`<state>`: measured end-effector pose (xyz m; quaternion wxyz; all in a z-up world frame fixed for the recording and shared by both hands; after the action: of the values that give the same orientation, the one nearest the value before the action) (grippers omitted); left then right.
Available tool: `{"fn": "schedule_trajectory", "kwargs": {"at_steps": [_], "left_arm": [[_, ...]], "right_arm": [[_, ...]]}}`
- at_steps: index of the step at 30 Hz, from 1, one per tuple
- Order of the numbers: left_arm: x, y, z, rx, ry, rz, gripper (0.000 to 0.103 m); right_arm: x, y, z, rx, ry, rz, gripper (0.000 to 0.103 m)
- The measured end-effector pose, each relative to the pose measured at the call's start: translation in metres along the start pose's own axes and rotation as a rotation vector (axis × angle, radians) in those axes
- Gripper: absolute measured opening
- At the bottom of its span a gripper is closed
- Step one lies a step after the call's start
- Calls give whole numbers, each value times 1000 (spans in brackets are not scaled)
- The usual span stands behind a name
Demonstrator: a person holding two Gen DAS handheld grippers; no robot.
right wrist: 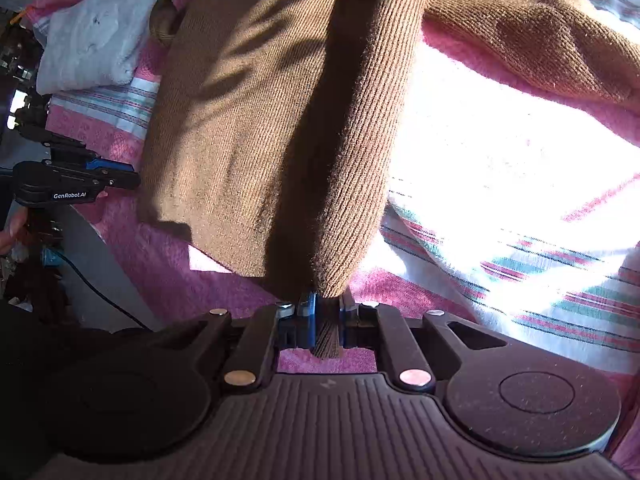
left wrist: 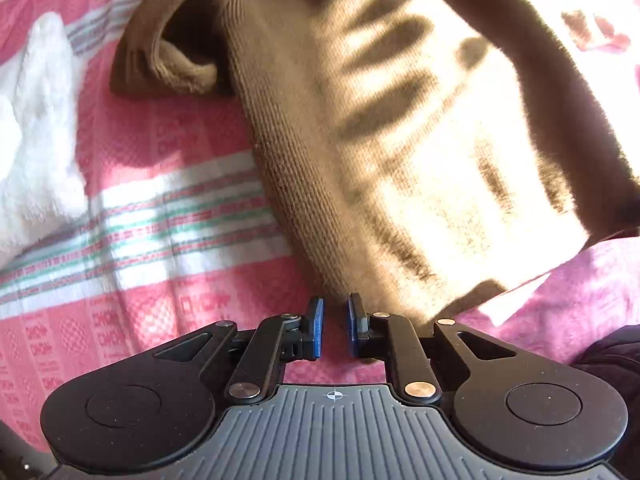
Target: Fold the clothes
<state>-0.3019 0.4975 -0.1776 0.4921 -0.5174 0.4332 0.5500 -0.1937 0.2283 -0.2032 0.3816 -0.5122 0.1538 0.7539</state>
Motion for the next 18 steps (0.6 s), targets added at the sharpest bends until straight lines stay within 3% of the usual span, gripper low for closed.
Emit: {"fn": "schedule_trajectory", "kwargs": {"at_steps": [1,3,4,7,8,10,14,18], "left_arm": [[2,3,10,-25,-22,-2,39],[1,6,28,-70,-60,-15,71],[-4,5,37,-93,-73,-37,76],[-17,-10,42,-127,-69,-95,85],[-21,-16,43,-137,-66,-114,90],[-23,-30,33,-135,-68,-139,93],[-7,-56,12,-114,-102,-136,93],[9,-72,4,-122,-102,-114,92]], "right_arm": [[-3,-2,-4,6,10,-5,16],[-8,-7,-12,18,34,-19,31],[-19,-14,-23,18,79,-52,37],[-53,-36,-64,23,243,-171,73],[-65,-45,-79,24,304,-216,79],[-77,-63,-104,17,390,-275,80],[-72,-91,-138,-25,482,-270,83],[-52,-108,-148,-82,499,-227,86]]}}
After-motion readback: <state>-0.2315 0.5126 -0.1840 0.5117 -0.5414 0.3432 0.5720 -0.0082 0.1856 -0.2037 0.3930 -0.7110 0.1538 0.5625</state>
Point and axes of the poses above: each gripper's, at about its wrist camera, not at the fingertips, and x roughly the way its jaws point, z to its left, y to its underside, the point moved 10 cm from there along x, roughly the way its jaws point, and after that the axes turned 3 degrees about -x, right-handed, at the moved point
